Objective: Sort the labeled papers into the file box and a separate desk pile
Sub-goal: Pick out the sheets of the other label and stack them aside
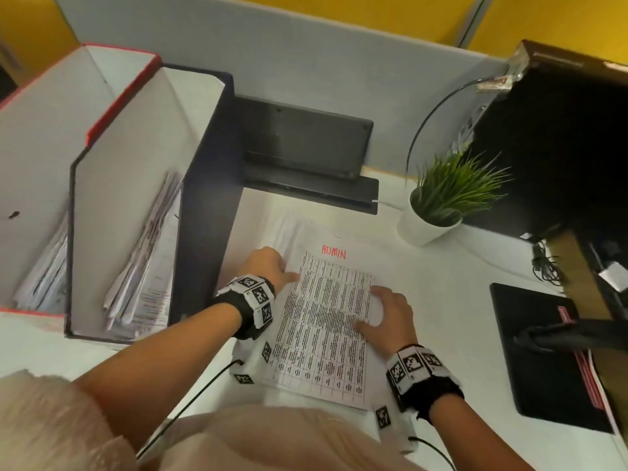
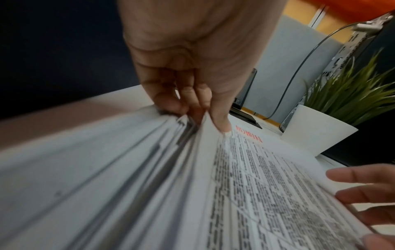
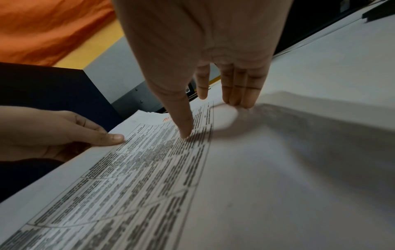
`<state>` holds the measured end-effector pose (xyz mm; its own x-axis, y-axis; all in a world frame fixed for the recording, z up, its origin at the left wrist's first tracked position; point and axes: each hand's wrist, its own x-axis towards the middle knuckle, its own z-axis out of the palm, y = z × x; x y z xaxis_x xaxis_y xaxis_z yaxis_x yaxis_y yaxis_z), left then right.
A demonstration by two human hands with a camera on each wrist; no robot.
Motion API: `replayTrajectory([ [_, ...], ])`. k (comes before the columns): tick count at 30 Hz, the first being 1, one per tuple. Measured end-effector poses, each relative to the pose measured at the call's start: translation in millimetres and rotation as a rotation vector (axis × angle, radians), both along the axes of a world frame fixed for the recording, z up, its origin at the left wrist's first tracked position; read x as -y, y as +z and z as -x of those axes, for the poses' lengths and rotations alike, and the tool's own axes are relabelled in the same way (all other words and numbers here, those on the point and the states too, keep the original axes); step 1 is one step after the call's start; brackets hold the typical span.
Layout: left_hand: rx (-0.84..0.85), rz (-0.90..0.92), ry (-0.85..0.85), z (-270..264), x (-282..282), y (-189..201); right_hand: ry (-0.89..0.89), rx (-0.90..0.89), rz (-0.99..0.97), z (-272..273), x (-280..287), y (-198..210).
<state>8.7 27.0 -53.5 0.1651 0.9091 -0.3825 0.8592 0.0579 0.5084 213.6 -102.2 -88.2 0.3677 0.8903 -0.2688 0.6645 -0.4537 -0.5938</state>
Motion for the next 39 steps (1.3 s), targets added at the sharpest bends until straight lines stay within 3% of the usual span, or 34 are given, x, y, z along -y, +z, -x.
replayTrajectory([
  [6,-0.047,-0.041,-0.07,-1,5,4,-0.012,-0.091,-0.027,-5,-2,2],
  [9,-0.076,-0.241,-0.179,5,10,7,-0.064,-0.177,-0.05,-9,-4,3],
  [11,0.075,-0.39,-0.202,10,13,6,-0.119,-0.236,-0.061,-12,-7,4],
  [13,0.273,-0.428,-0.17,12,16,4,-0.188,-0.3,-0.061,-15,-10,5],
  [18,0.508,-0.231,0.049,9,22,-1,-0.365,-0.457,-0.028,-29,-11,8],
  [22,0.678,-0.073,0.187,6,22,0,-0.361,-0.49,0.002,-33,-7,9],
  [27,0.583,0.05,0.309,2,4,3,-0.329,-0.514,-0.155,-31,0,8],
  [31,0.313,0.137,0.303,-1,-12,8,-0.311,-0.503,-0.216,-30,6,5],
  [34,0.274,0.253,0.285,-3,-16,11,-0.432,-0.657,-0.25,-25,7,2],
  [39,0.195,0.175,0.247,-4,-19,11,-0.452,-0.627,-0.26,-22,8,2],
])
